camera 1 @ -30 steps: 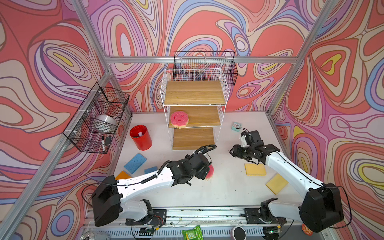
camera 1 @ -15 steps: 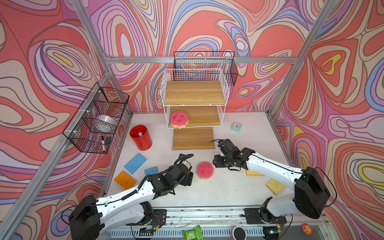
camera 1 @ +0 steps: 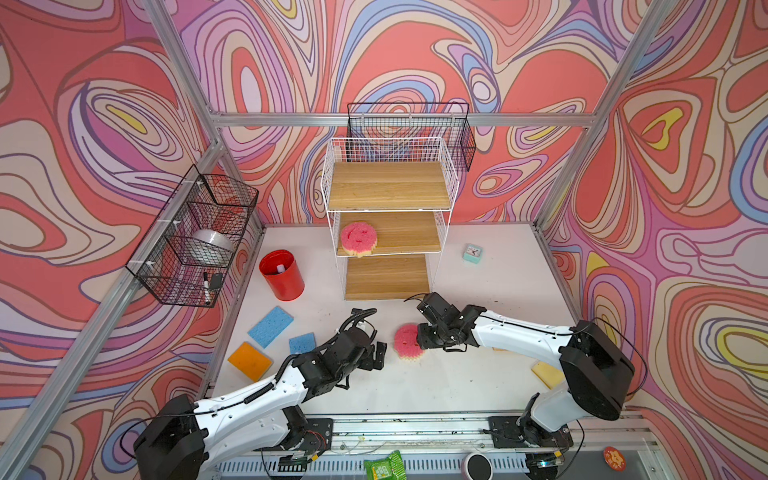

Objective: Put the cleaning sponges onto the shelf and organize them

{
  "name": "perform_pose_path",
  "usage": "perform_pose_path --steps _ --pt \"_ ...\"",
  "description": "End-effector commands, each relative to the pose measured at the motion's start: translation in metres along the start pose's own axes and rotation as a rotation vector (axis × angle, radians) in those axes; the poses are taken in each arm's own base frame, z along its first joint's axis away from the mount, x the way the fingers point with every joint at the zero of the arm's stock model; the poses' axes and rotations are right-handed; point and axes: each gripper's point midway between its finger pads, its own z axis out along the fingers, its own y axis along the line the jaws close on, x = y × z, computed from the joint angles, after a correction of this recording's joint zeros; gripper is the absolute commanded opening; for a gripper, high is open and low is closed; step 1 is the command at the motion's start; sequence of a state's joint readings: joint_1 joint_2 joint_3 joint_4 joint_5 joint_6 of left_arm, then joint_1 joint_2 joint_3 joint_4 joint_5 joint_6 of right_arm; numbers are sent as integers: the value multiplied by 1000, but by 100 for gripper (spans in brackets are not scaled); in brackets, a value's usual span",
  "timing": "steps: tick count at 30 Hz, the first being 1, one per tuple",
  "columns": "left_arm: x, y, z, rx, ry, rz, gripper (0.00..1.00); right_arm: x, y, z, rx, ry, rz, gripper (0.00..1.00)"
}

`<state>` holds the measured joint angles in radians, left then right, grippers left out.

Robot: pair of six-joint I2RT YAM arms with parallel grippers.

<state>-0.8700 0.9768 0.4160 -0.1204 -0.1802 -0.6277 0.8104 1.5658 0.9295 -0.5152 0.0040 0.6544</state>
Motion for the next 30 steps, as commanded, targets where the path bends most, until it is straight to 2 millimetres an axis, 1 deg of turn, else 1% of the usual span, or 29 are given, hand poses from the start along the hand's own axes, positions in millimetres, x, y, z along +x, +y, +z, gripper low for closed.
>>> perform_pose_path --steps 1,8,14,17,21,23,25,29,30 --pt "-1 -4 0 45 -11 -57 97 -2 3 4 -1 -3 12 48" --pt "-1 -3 -2 65 -15 -84 97 0 3 16 11 22 9 45" --pt "1 0 -5 79 -15 -105 97 -1 2 19 22 19 6 40" --pt "2 -2 -5 94 -15 -118 97 -1 3 23 26 29 2 40" --pt "2 -3 -7 107 -15 -127 97 0 2 27 39 45 2 46" --pt "3 -3 -8 108 -16 -129 97 0 0 26 49 43 2 46" --pt "3 -2 -9 107 -19 -131 97 -1 -1 25 54 40 1 44" --pt "4 -2 -9 111 -18 -136 97 -2 1 25 53 40 -2 32" --pt "4 -2 -9 112 -19 -138 97 -3 1 25 52 37 -1 31"
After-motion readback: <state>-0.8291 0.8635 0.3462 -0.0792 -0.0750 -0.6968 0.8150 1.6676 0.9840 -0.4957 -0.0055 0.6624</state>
